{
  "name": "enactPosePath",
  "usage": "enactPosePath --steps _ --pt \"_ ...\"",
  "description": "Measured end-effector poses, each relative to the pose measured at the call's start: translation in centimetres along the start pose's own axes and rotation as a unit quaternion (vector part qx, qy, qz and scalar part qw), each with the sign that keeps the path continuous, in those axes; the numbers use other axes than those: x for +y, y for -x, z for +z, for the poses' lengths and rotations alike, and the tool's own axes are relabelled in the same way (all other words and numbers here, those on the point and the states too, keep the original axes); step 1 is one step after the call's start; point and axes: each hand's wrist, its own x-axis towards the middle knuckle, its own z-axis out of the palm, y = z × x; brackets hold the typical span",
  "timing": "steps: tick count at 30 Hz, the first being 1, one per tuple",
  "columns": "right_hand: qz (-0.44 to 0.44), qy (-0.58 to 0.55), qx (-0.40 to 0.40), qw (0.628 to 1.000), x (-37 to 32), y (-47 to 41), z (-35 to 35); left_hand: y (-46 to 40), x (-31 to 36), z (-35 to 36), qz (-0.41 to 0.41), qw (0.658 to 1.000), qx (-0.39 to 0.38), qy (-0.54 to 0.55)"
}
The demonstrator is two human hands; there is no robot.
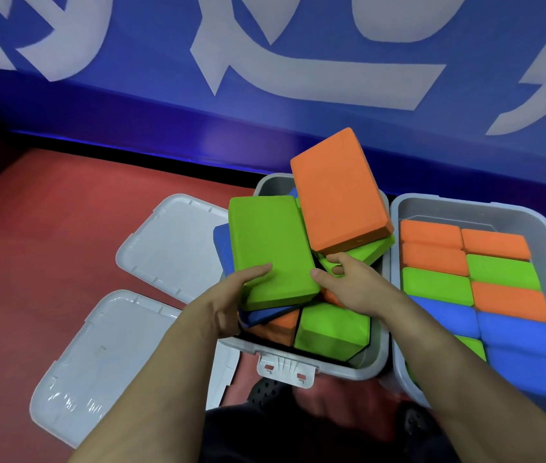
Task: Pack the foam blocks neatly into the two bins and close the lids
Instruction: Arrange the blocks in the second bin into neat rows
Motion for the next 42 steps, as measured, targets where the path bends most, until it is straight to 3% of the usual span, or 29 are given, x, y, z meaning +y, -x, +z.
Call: enactPosePath --steps 4,11,22,27,42 --pt "-0.017 0.009 -0.02 1.0 -0.2 -0.1 0.5 -1.0 -0.4 0.2 0.029 0.997 0.015 0.065" --pt "0.004 0.02 -0.069 0.997 -0.5 -0.7 1.9 -0.9 -1.0 1.7 0.039 0.997 0.05 0.049" --pt "-0.004 -0.013 -0.051 0.999 -0.3 -0.5 1.6 -0.1 -1.2 2.3 0.04 0.997 0.053 0.051" --pt "-0.023 -0.048 -0.005 0.999 -0.6 -0.6 1.1 0.4 -1.0 2.8 0.024 0.996 0.063 0.052" --pt "-0.073 -0.092 0.028 0.993 -0.7 -1.0 0.9 1.0 -0.5 2.9 0.059 0.985 0.05 0.155"
